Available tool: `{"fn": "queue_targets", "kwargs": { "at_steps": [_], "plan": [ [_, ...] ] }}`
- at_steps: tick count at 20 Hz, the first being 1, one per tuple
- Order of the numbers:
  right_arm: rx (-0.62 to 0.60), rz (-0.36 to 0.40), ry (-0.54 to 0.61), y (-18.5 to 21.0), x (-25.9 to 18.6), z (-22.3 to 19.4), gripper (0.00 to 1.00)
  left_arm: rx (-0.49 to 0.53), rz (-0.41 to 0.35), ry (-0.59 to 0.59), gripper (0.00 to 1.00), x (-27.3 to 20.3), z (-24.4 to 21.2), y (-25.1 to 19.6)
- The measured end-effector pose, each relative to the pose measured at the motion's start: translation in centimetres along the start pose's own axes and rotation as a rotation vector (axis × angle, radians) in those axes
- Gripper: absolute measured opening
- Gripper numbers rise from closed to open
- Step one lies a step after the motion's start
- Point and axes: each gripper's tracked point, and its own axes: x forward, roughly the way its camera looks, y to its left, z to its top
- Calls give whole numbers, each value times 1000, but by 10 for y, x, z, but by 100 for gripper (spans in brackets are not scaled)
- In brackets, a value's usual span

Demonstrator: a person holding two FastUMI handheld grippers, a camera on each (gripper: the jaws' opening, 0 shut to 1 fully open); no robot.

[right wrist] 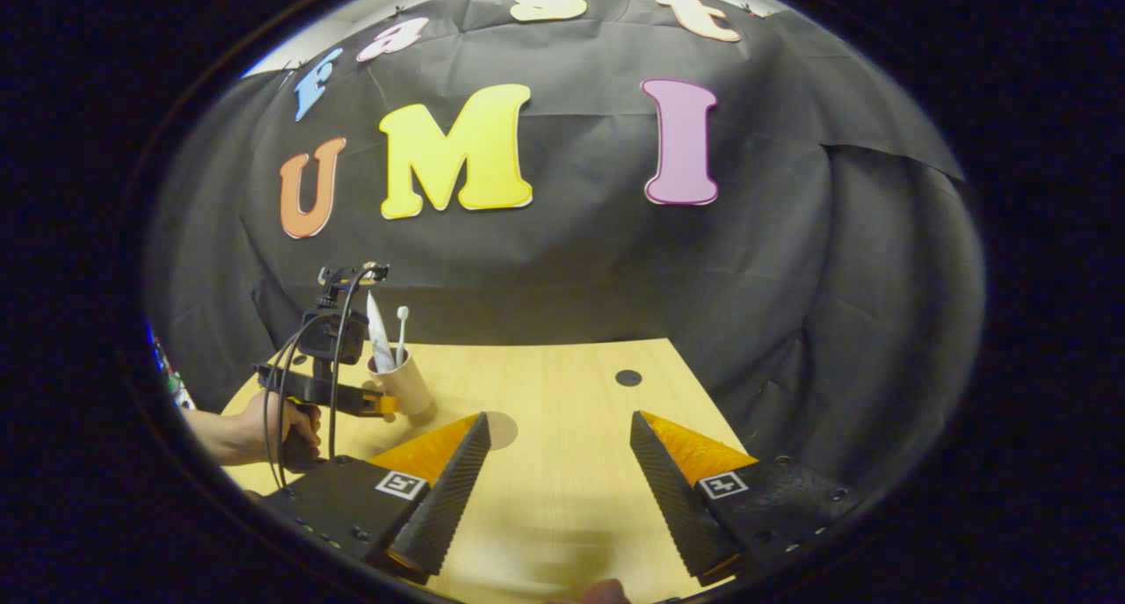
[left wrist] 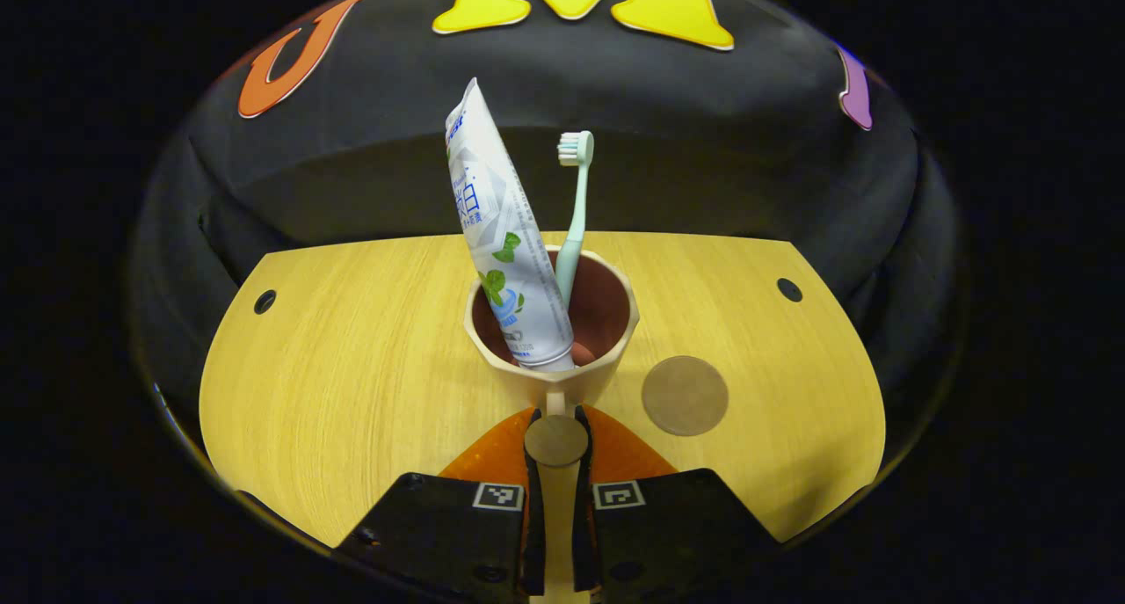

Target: Put the toothbrush and toothpaste on the desktop into the cup, then pick up the cup and place it on the coaster on the desktop.

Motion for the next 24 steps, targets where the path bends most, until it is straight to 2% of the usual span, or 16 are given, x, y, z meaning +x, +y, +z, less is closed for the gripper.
{"fn": "queue_targets", "kwargs": {
  "at_steps": [3,7,9,11,14,19,24],
  "plan": [
    [12,-40,-15,-23,-17,-2,97,13,-49,6,14,1,1,-42],
    [40,-106,7,-60,-33,-17,97,11,-79,-15,14,5,7,-85],
    [52,-136,14,-78,-38,-24,97,38,-66,-65,14,6,21,-93],
    [67,-151,40,-88,-39,-38,97,73,-54,-75,14,9,25,-99],
    [91,-151,89,-93,-34,-57,97,76,-49,-65,14,10,22,-101],
    [98,-139,90,-89,-25,-56,96,36,-69,4,14,-6,-8,-105],
    [86,-114,89,-80,-24,-53,97,49,-79,106,15,-13,-67,-100]
  ]
}}
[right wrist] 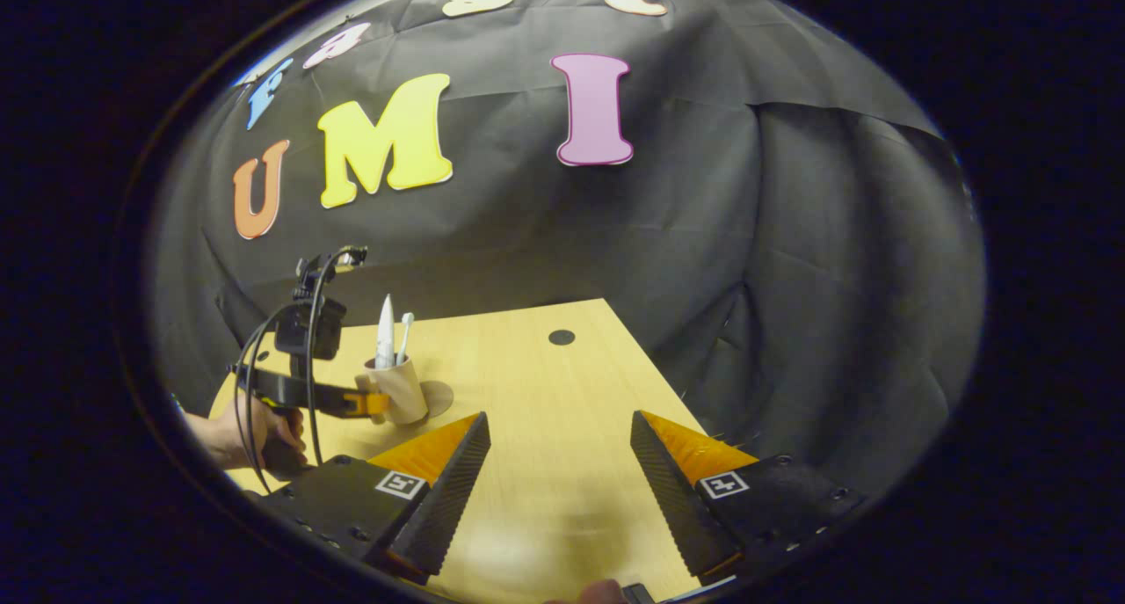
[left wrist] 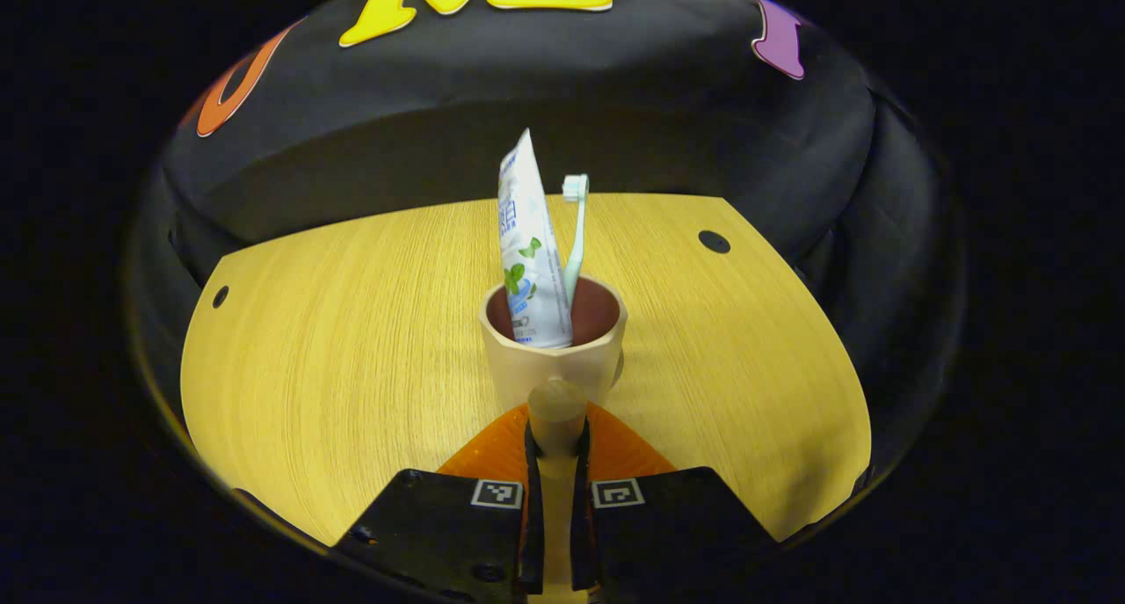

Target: Put the toothbrush and toothpaste on the desktop into the cup, then pick up the cup and place it on the coaster on the desktop.

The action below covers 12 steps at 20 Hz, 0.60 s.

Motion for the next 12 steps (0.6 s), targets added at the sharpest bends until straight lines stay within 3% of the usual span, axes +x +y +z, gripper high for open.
{"fn": "queue_targets", "kwargs": {
  "at_steps": [6,12],
  "plan": [
    [-11,6,16,21,10,2,97,-20,-5,95,27,2,-31,1],
    [-2,11,27,26,11,1,96,39,-4,163,43,14,-35,2]
  ]
}}
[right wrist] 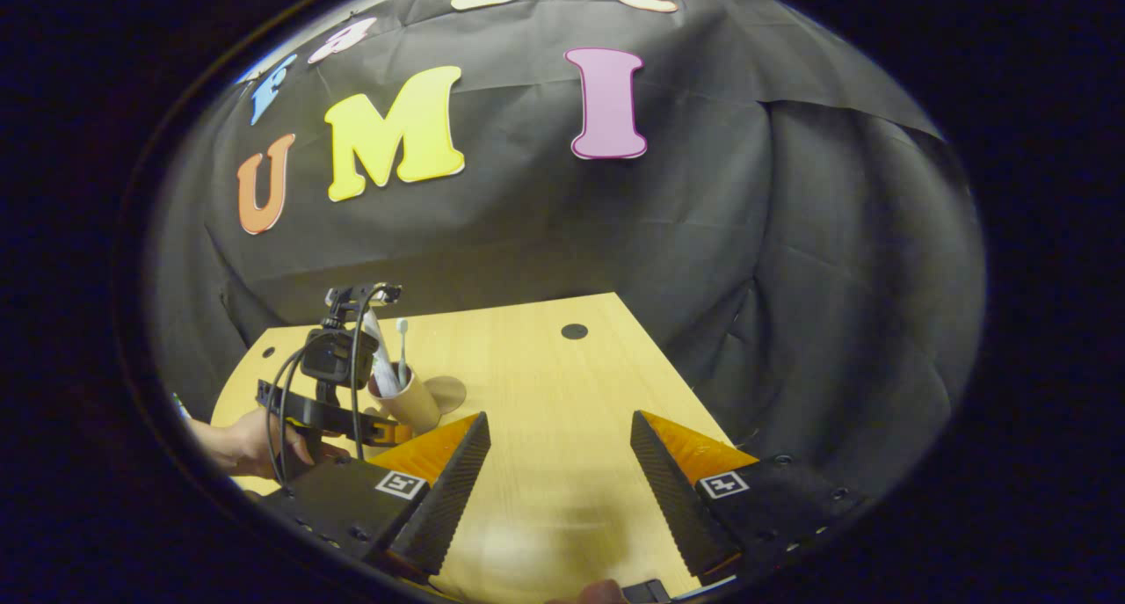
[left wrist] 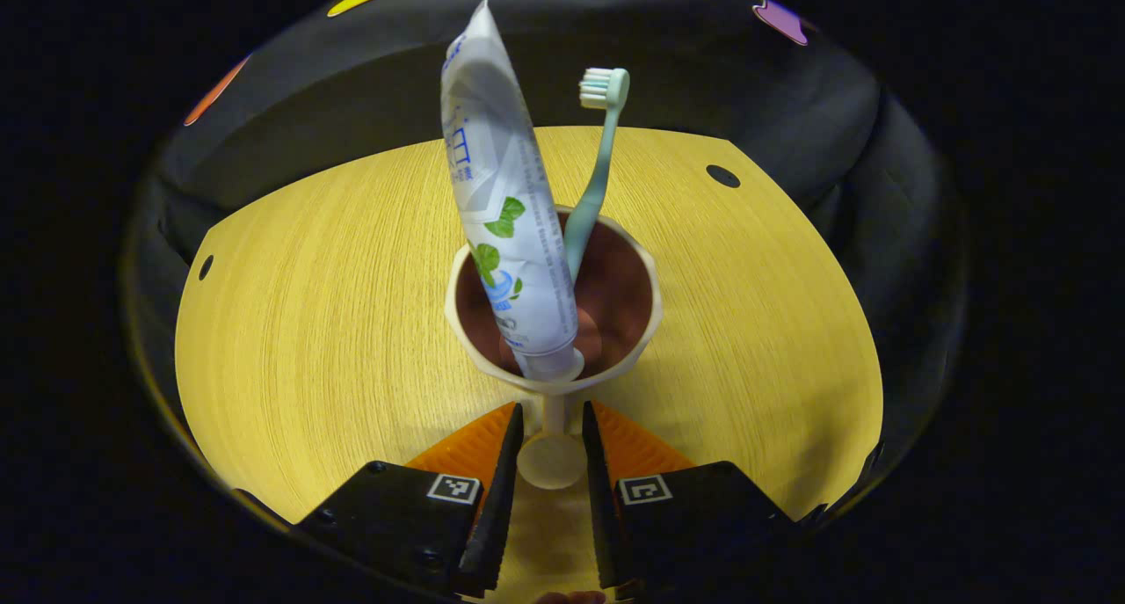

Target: Put the toothbrush and toothpaste on the desktop into the cup, then pick up the cup and place it on the coaster on the desktop.

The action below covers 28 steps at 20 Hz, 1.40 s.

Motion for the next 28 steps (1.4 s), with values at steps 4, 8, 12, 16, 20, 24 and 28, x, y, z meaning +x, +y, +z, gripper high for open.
{"fn": "queue_targets", "kwargs": {
  "at_steps": [4,8,12,16,20,24,28],
  "plan": [
    [9,-2,13,-3,3,-1,96,-7,-18,68,45,7,-11,-6],
    [29,-5,26,-10,4,-5,96,-5,9,32,23,6,-4,0],
    [42,1,34,-13,7,-8,96,11,7,9,16,3,4,-3],
    [52,6,41,-17,9,-13,96,56,-10,108,19,6,-11,2],
    [91,6,52,-21,10,-14,95,133,18,110,34,-7,0,9],
    [107,16,99,-23,14,-21,93,93,-41,212,45,0,-2,2],
    [98,16,93,-31,15,-9,95,91,-50,276,46,4,2,2]
  ]
}}
